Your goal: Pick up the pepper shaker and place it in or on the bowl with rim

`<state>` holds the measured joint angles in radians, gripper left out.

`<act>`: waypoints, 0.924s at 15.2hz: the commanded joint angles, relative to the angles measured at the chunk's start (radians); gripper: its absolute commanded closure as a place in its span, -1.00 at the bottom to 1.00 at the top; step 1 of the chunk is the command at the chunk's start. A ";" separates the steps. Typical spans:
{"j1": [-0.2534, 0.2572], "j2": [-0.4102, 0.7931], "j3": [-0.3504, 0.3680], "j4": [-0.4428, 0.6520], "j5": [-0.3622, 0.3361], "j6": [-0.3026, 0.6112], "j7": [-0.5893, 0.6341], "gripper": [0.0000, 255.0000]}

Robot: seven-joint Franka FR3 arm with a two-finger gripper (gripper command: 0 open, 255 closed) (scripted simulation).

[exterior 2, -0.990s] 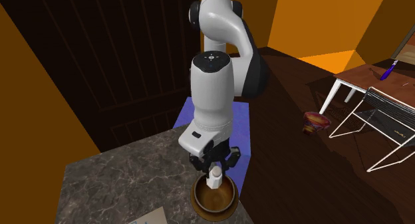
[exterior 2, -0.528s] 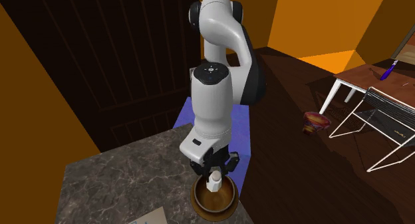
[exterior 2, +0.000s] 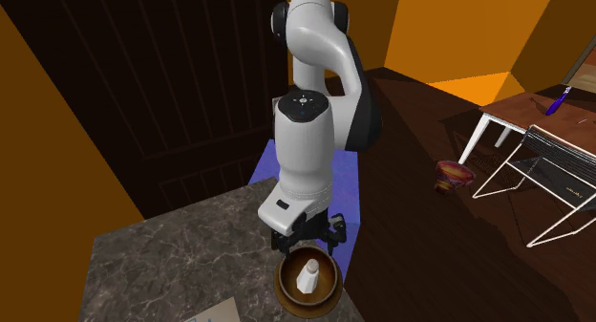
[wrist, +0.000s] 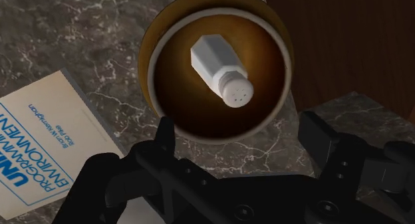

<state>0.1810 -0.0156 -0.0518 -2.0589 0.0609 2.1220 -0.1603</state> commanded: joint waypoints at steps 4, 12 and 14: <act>-0.001 -0.025 -0.001 0.039 -0.003 -0.064 0.002 -1.00; -0.003 -0.042 -0.002 0.079 -0.006 -0.122 0.004 -1.00; -0.003 -0.042 -0.002 0.079 -0.006 -0.122 0.004 -1.00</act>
